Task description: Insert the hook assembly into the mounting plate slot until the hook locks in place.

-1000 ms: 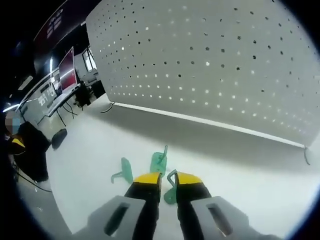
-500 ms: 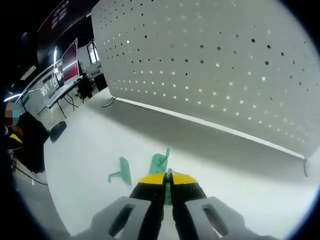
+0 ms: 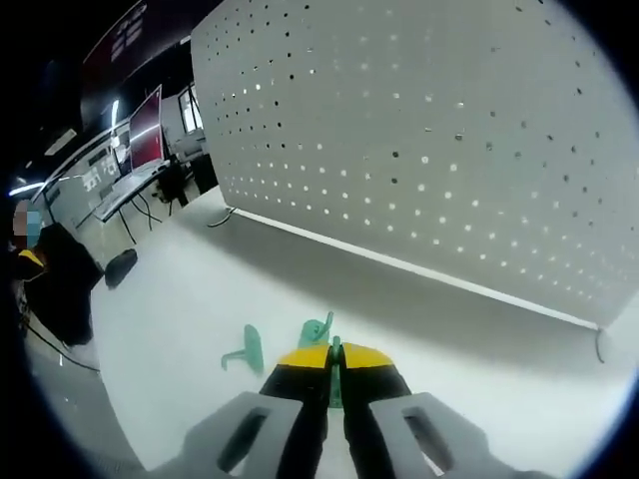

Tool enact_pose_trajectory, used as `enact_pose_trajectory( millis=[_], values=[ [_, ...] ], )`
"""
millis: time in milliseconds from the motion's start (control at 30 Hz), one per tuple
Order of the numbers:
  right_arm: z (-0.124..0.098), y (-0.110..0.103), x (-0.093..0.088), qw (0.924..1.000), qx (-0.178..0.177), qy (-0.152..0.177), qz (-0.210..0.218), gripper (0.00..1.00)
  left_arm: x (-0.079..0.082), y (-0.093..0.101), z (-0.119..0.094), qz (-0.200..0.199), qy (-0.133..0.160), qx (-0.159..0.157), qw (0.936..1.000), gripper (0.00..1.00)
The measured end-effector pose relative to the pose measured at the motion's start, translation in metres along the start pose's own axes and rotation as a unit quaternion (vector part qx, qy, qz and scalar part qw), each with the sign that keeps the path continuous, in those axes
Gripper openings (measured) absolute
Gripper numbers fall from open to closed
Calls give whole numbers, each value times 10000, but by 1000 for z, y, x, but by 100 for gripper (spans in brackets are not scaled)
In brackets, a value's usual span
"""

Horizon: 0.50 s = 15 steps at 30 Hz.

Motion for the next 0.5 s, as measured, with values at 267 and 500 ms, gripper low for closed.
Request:
enact_pose_trajectory(
  millis=[267, 500],
  values=[
    [-27, -2, 25, 9989, -94, 452, -83, 0, 11, 6, -2, 123, 139, -53, 9998, 89],
    [-58, -14, 54, 9947, 29, 995, -264, 0, 23, 7, 0, 190, 209, -54, 9996, 88]
  ],
)
Point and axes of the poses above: the point that each gripper's makers call its tool centre point, and the gripper's own axes: z roughly forward along the fingers, y roughly to its right, x roughly out of its top, the point moved 3 cm from there along -z, roughly backward along the fingers
